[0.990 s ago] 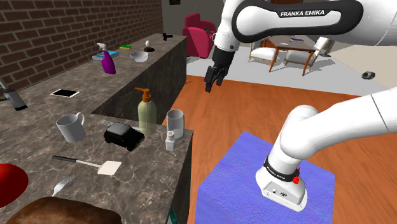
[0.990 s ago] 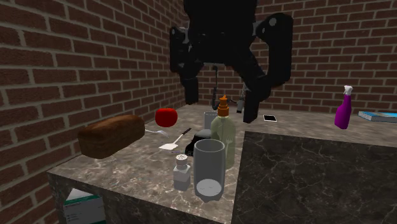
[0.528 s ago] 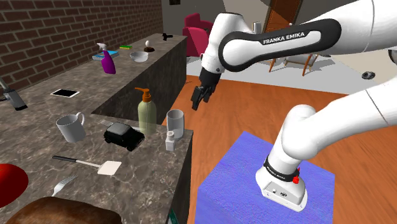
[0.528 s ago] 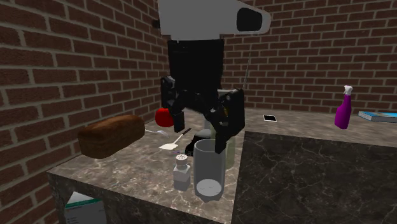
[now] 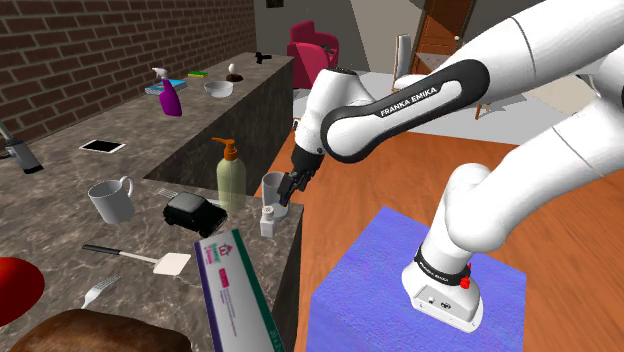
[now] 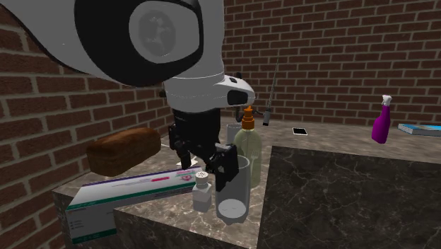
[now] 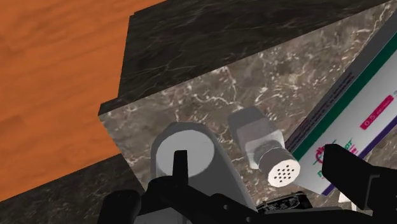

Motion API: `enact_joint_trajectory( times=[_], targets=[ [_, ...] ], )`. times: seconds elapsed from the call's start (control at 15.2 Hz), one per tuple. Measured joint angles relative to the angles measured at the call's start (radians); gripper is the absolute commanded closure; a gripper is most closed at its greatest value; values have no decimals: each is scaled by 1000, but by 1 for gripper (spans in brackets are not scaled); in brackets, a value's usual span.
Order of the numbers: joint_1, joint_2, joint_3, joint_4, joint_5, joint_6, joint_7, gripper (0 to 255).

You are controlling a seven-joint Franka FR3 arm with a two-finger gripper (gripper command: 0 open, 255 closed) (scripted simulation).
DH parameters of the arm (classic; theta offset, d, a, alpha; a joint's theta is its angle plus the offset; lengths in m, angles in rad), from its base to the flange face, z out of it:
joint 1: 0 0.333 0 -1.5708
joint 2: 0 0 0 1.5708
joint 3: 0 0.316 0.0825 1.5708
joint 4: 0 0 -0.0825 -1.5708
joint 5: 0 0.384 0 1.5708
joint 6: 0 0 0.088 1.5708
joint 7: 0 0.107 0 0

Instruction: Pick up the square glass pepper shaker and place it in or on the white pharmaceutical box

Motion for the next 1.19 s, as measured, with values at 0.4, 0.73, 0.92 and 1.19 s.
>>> enact_joint_trajectory(
  times=[0.4, 0.73, 0.92, 1.19],
  targets=[
    [49, 173, 47, 2, 58, 208, -5, 0],
    [58, 268, 58, 6, 74, 301, -15, 0],
    [60, 291, 60, 8, 78, 323, -17, 0],
    [60, 293, 61, 8, 78, 325, -17, 0]
  ],
)
